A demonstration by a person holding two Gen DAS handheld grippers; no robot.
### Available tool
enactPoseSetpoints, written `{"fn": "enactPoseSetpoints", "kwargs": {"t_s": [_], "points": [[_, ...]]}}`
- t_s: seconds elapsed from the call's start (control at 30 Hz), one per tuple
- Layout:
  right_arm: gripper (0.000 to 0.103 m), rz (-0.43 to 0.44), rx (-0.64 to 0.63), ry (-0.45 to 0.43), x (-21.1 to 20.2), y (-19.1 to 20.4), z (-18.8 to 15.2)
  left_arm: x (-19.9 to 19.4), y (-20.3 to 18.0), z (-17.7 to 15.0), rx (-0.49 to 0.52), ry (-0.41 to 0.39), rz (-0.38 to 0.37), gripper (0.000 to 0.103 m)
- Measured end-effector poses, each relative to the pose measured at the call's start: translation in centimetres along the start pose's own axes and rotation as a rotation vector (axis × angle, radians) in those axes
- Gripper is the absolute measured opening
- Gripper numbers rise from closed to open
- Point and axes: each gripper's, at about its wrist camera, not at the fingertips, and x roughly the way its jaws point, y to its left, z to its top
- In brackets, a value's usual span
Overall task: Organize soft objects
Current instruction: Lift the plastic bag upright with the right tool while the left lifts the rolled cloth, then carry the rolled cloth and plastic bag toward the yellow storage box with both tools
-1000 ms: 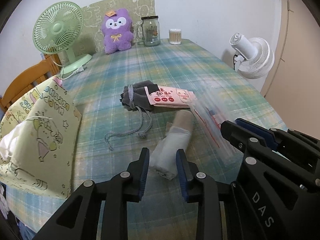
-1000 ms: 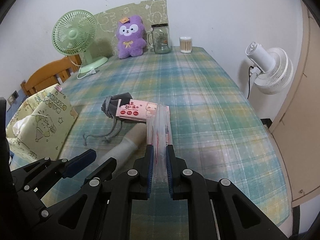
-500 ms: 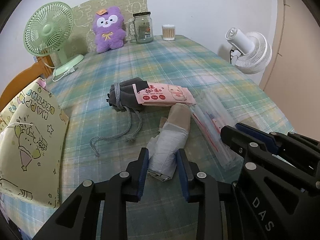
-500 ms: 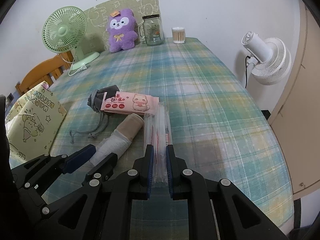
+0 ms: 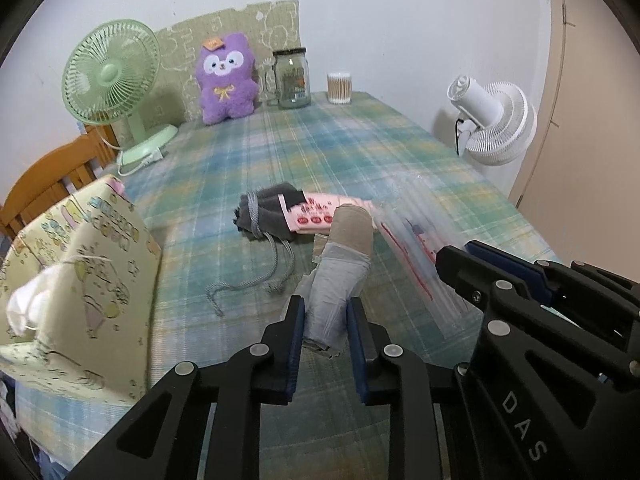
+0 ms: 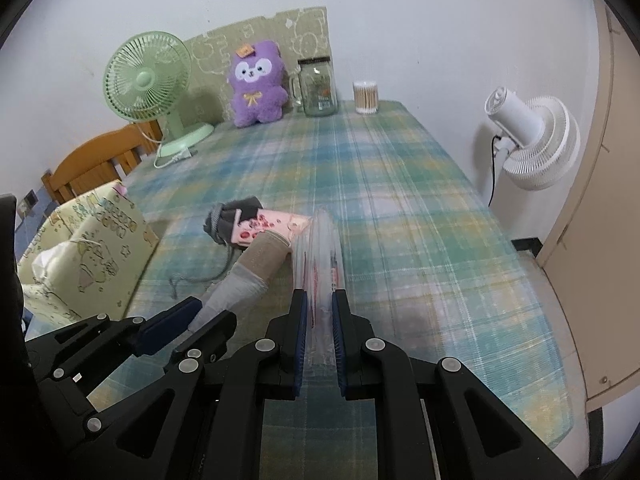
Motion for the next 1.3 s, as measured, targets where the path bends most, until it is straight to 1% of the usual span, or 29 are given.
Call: {"fn": "enactPoseSetpoints", "kwargs": {"t_s": [0.73, 0.9, 1.13, 1.3], "points": [[0.015, -0.024, -0.044, -0.167, -7.8, 2.7, 3.3, -8.0, 1.6, 2.6, 0.001, -0.172, 0.024, 0.020], [0.015, -0.020, -0.053, -0.192, -8.6, 3.6, 3.9, -9.1, 2.5, 3.0, 0.000, -0.202, 0.028, 0.020], [0.015, -0.020, -0.063, -0.202, -8.9, 5.4, 4.3, -9.7, 4.2, 3.1, 0.003, -0.211, 0.045, 0.020], [0.015, -0.015, -0.076, -0.216, -8.9, 6.8, 4.9, -10.0, 5.9, 3.5, -0.016, -0.225, 0.051, 0.020]]}}
